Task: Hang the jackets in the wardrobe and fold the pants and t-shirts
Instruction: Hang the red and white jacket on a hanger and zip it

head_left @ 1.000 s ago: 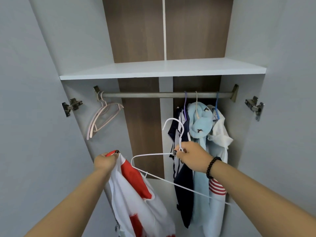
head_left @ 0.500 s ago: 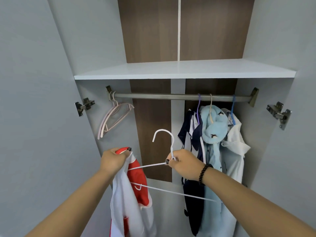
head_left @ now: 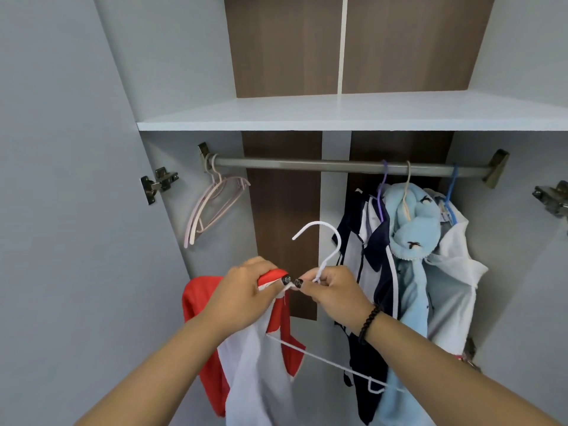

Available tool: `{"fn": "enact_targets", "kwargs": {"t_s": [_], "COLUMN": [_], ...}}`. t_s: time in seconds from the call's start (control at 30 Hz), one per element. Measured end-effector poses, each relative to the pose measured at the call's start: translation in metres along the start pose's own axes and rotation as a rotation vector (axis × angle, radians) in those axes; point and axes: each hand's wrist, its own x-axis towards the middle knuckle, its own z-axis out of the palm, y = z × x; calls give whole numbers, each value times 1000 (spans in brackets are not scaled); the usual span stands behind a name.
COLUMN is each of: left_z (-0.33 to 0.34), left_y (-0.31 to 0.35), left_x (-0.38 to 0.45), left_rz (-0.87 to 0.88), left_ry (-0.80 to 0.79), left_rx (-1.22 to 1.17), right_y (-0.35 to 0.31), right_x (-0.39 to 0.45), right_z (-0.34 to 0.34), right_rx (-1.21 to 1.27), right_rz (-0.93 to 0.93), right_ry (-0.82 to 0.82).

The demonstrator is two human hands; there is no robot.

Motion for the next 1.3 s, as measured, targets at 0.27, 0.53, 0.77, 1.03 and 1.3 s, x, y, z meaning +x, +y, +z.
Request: {"fn": "enact_targets", "kwargs": {"t_s": [0.27, 0.53, 0.77, 1.03, 1.3], "left_z": [-10, -16, -32, -69, -102], "left_y": [-48, -95, -112, -116, -105], "left_x": [10, 13, 27, 23, 15], "left_rz": [-24, -104, -97, -177, -195], "left_ry": [-210, -108, 13, 224, 291], "left_rx": [129, 9, 86, 24, -121], "right_y": [5, 33, 59, 60, 61], "right_x": [18, 25, 22, 8, 49], "right_z": [19, 46, 66, 118, 195], "right_rx": [-53, -225, -504, -172, -43], "right_rz": [40, 49, 127, -86, 272], "right_ry": [-29, -4, 302, 177, -56]}}
